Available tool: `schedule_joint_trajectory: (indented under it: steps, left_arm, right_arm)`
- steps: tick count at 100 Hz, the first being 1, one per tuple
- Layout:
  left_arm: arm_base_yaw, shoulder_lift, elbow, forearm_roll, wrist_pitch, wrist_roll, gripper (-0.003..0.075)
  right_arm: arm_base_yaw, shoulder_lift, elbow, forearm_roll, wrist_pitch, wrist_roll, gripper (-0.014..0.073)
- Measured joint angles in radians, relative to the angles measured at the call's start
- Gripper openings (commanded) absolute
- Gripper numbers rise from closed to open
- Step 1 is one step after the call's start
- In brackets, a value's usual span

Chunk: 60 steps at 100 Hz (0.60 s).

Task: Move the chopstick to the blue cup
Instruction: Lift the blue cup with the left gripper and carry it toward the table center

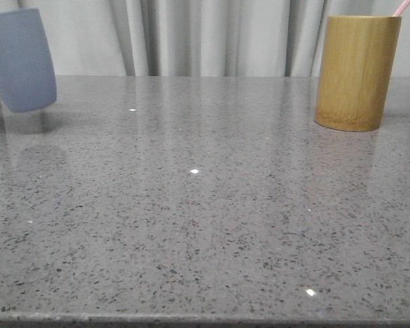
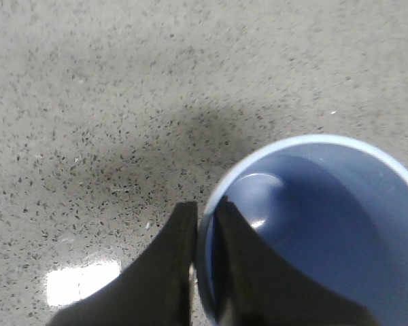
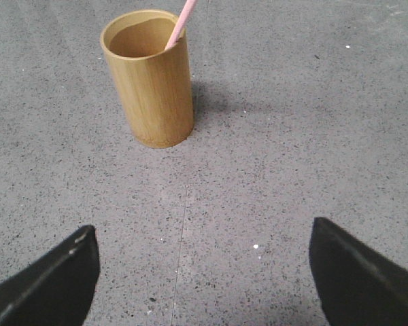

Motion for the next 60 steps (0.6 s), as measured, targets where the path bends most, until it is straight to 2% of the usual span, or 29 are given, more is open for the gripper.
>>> schedule_joint_trajectory:
  steps: [12,38,60]
  left_arm:
    - [-0.046,0.000,-0.078,0.002,0.048,0.002,-0.0019]
    - [-0.218,0.052,-0.227,0.036,0.109,0.006,-0.0019]
    - [-0.284,0.148,-0.274,0.058,0.115,-0.007,-0.0019]
  right_arm:
    - [0.000,0.000,0.000,0.000,-0.002,0.000,0.0624]
    - [0.000,0.000,0.000,0.000,-0.016,0.000,0.0624]
    - [0.000,0.000,0.000,0.000,-0.016,0.000,0.0624]
